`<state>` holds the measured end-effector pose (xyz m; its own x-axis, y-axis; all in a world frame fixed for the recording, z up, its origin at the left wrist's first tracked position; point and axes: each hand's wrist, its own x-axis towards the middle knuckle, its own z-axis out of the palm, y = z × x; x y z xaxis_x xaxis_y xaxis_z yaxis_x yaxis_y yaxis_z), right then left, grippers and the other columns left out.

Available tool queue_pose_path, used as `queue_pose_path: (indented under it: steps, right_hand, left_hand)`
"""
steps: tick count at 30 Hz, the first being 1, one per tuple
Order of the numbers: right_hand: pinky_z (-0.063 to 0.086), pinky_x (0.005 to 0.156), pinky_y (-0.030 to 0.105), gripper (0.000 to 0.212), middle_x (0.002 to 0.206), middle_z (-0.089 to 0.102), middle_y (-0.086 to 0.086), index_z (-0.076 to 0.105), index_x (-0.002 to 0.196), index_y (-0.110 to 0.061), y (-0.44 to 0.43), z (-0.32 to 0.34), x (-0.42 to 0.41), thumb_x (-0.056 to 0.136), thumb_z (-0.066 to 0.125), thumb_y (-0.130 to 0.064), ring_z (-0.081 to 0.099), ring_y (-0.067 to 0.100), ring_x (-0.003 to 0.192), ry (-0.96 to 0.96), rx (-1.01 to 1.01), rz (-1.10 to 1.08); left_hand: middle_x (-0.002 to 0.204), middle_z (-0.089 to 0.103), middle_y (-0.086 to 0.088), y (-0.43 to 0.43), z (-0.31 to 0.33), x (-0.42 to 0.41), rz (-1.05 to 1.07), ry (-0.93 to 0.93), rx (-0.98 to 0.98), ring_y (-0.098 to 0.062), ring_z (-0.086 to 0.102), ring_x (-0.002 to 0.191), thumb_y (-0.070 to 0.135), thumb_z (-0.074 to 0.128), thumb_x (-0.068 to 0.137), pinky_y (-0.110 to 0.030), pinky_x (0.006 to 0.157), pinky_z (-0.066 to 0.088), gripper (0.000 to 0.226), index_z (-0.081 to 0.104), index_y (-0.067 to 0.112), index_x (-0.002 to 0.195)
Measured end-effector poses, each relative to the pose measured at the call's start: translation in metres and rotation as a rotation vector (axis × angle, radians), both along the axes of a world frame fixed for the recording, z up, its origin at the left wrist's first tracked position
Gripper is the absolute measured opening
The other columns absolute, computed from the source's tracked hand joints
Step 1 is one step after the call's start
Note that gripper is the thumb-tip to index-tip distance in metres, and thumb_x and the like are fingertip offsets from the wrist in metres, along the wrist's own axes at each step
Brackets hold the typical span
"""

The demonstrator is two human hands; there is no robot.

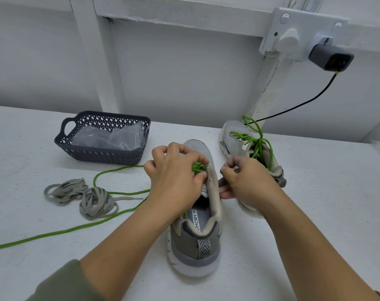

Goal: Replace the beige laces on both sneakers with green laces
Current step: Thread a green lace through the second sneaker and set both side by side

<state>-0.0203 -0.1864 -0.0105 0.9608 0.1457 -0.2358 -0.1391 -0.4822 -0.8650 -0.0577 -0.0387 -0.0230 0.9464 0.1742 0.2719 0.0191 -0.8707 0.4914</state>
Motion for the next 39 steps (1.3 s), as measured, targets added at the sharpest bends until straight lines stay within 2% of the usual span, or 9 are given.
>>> queue_pose_path:
  steps: [4, 11, 16, 22, 24, 27, 31, 35, 39]
  right_hand:
    - [0.061, 0.066, 0.036, 0.011, 0.067, 0.069, 0.007, 0.06, 0.094, -0.004, 0.001, 0.003, -0.002, 0.096, 0.056, -0.014, 0.069, 0.021, 0.06, 0.002, 0.015, 0.045]
    - [0.061, 0.067, 0.041, 0.008, 0.062, 0.069, 0.005, 0.062, 0.09, -0.017, 0.002, 0.002, -0.004, 0.095, 0.059, -0.012, 0.07, 0.024, 0.061, -0.058, -0.003, 0.06]
    - [0.061, 0.061, 0.04, 0.009, 0.064, 0.07, 0.007, 0.059, 0.087, -0.017, 0.003, 0.008, -0.002, 0.095, 0.058, -0.02, 0.071, 0.025, 0.059, -0.131, -0.083, 0.097]
    - [0.06, 0.058, 0.039, 0.005, 0.068, 0.068, 0.011, 0.048, 0.093, -0.009, 0.004, 0.014, -0.003, 0.093, 0.045, -0.012, 0.068, 0.024, 0.051, -0.038, -0.029, -0.004]
    - [0.054, 0.052, 0.032, 0.007, 0.08, 0.067, 0.015, 0.043, 0.098, -0.009, 0.006, 0.016, -0.006, 0.092, 0.043, -0.012, 0.068, 0.025, 0.053, -0.032, -0.162, -0.074]
    - [0.038, 0.054, 0.029, 0.021, 0.099, 0.06, 0.016, 0.04, 0.112, -0.012, 0.012, 0.011, -0.013, 0.092, 0.048, -0.012, 0.062, 0.031, 0.082, -0.097, -0.568, -0.002]
    - [0.048, 0.077, 0.038, 0.04, 0.12, 0.044, 0.009, 0.043, 0.135, -0.028, 0.017, 0.007, -0.017, 0.097, 0.046, -0.017, 0.053, 0.031, 0.102, -0.458, -0.735, 0.167]
    - [0.048, 0.076, 0.037, 0.026, 0.111, 0.047, 0.008, 0.057, 0.12, -0.017, 0.021, 0.012, -0.01, 0.097, 0.045, -0.016, 0.054, 0.03, 0.102, -0.534, -0.829, 0.268]
    - [0.038, 0.061, 0.03, 0.013, 0.08, 0.046, 0.006, 0.055, 0.086, -0.008, 0.021, 0.016, -0.018, 0.093, 0.045, -0.006, 0.059, 0.026, 0.084, -0.352, -0.905, 0.207]
  left_hand:
    - [0.116, 0.043, 0.019, -0.005, 0.002, 0.0, 0.053, -0.024, 0.016, -0.016, 0.018, 0.119, 0.041, 0.063, 0.087, -0.03, 0.079, 0.009, 0.011, 0.067, 0.045, 0.097]
    - [0.12, 0.04, 0.016, -0.007, 0.002, -0.002, 0.115, 0.065, 0.037, -0.018, 0.016, 0.12, 0.044, 0.06, 0.089, -0.035, 0.083, 0.014, 0.009, 0.066, 0.037, 0.086]
    - [0.12, 0.038, 0.017, -0.011, 0.003, -0.001, 0.09, 0.036, -0.006, -0.014, 0.014, 0.118, 0.042, 0.061, 0.089, -0.029, 0.079, 0.007, 0.009, 0.068, 0.038, 0.087]
    - [0.123, 0.037, 0.014, -0.007, -0.002, -0.003, 0.112, 0.032, -0.037, -0.016, 0.015, 0.119, 0.048, 0.064, 0.084, -0.036, 0.09, 0.016, 0.019, 0.058, 0.042, 0.101]
    - [0.121, 0.036, 0.011, -0.004, -0.003, -0.003, 0.123, 0.038, -0.06, -0.018, 0.018, 0.12, 0.051, 0.067, 0.08, -0.038, 0.093, 0.019, 0.03, 0.051, 0.042, 0.104]
    - [0.114, 0.035, 0.013, -0.003, -0.003, -0.004, 0.142, 0.035, -0.064, -0.018, 0.019, 0.118, 0.051, 0.067, 0.079, -0.038, 0.091, 0.019, 0.027, 0.05, 0.041, 0.097]
    - [0.1, 0.038, 0.016, 0.002, 0.007, -0.013, 0.145, -0.011, 0.01, -0.016, 0.033, 0.108, 0.049, 0.061, 0.083, -0.034, 0.078, 0.019, 0.017, 0.051, 0.037, 0.091]
    - [0.089, 0.063, 0.014, 0.015, 0.018, -0.025, 0.063, -0.013, -0.042, -0.012, 0.06, 0.09, 0.042, 0.061, 0.084, -0.034, 0.079, 0.045, 0.014, 0.063, 0.03, 0.092]
    - [0.082, 0.07, 0.012, 0.019, 0.023, -0.028, 0.044, 0.008, -0.033, -0.013, 0.065, 0.083, 0.04, 0.063, 0.084, -0.032, 0.077, 0.05, 0.016, 0.07, 0.028, 0.089]
